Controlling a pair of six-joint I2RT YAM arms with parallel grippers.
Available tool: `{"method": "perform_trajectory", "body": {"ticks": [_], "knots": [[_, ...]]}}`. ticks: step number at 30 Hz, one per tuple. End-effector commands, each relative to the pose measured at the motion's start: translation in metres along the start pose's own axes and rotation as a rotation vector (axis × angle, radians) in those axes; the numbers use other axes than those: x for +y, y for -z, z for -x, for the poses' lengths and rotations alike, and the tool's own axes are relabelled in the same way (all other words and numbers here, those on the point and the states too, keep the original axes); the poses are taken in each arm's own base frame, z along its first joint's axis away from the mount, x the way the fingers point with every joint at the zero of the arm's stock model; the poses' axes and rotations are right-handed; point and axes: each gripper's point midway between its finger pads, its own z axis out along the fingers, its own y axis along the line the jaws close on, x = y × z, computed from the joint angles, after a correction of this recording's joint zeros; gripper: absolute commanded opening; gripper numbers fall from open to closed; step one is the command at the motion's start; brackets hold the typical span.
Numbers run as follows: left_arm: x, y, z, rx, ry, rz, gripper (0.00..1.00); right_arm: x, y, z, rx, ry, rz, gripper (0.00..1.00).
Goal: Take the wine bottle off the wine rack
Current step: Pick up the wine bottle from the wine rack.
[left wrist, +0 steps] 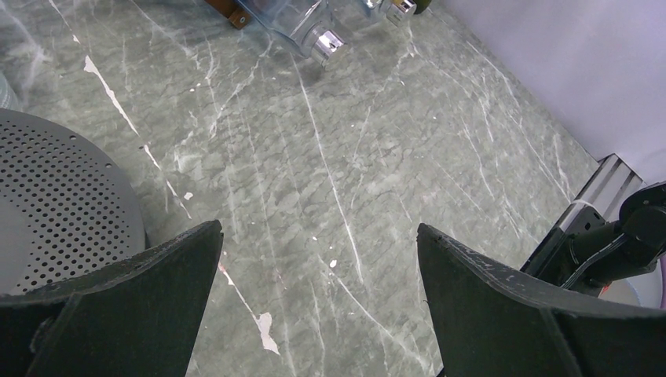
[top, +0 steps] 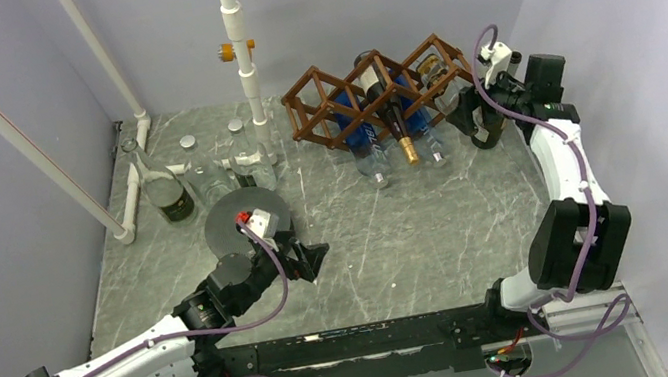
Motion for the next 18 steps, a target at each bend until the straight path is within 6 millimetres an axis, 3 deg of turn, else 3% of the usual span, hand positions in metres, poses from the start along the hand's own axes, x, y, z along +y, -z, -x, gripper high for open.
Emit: {"method": "perform_trajectory", "body": {"ticks": [1, 18], "knots": [[-0.006, 0.001, 0.01, -0.045, 0.029, -0.034, 1.0, -0.007, -0.005, -0.006, 0.025, 0.028, -0.039, 0.92], [-0.004, 0.002, 0.007, -0.046, 0.041, -0.031, 1.0, -0.016, -0.019, -0.024, 0.076, 0.038, -0.106, 0.93]]}}
